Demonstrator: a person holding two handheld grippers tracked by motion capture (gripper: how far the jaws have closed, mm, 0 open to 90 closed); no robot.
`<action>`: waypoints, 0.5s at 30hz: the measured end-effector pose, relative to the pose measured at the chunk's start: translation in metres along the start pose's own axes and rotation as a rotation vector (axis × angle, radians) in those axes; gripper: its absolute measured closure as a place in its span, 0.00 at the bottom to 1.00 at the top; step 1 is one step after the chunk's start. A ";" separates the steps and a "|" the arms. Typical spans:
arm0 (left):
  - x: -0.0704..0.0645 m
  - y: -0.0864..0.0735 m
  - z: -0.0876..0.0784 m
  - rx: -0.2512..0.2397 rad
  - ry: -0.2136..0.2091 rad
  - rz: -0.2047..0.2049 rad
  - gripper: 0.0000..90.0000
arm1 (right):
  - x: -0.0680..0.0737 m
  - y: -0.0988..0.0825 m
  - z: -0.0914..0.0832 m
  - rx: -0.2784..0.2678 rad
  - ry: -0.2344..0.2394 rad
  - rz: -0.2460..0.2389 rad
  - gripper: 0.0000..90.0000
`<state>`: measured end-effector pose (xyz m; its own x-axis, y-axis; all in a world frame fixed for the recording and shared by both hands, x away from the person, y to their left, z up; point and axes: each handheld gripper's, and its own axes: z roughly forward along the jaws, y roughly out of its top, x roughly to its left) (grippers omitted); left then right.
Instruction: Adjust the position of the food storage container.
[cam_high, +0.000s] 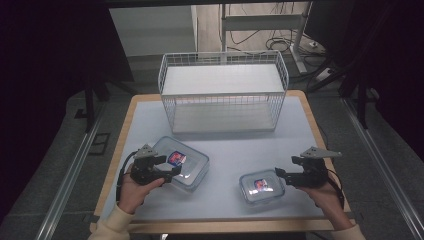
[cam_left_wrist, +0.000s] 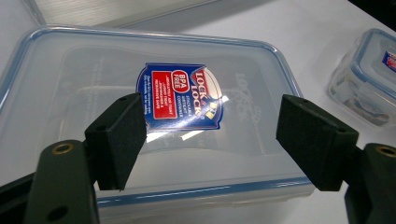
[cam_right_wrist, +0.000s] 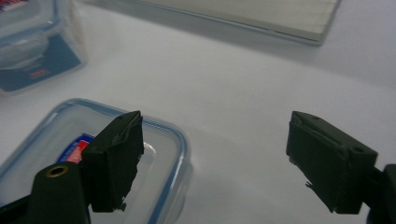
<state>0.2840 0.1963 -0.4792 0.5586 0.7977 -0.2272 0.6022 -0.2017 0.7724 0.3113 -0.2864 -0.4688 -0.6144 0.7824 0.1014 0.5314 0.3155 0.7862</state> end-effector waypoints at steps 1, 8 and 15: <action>0.001 0.000 -0.001 -0.005 0.000 -0.006 0.27 | 0.000 0.000 0.000 -0.002 0.007 -0.001 0.22; -0.001 0.002 -0.004 -0.026 -0.006 -0.023 0.26 | -0.003 -0.002 -0.007 -0.037 0.043 0.015 0.24; -0.006 0.005 -0.011 -0.043 -0.020 -0.005 0.32 | 0.001 -0.006 -0.008 -0.026 0.061 -0.002 0.26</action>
<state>0.2774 0.1970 -0.4671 0.5669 0.7873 -0.2424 0.5801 -0.1726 0.7961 0.3029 -0.2915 -0.4688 -0.6500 0.7476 0.1360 0.5152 0.3020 0.8021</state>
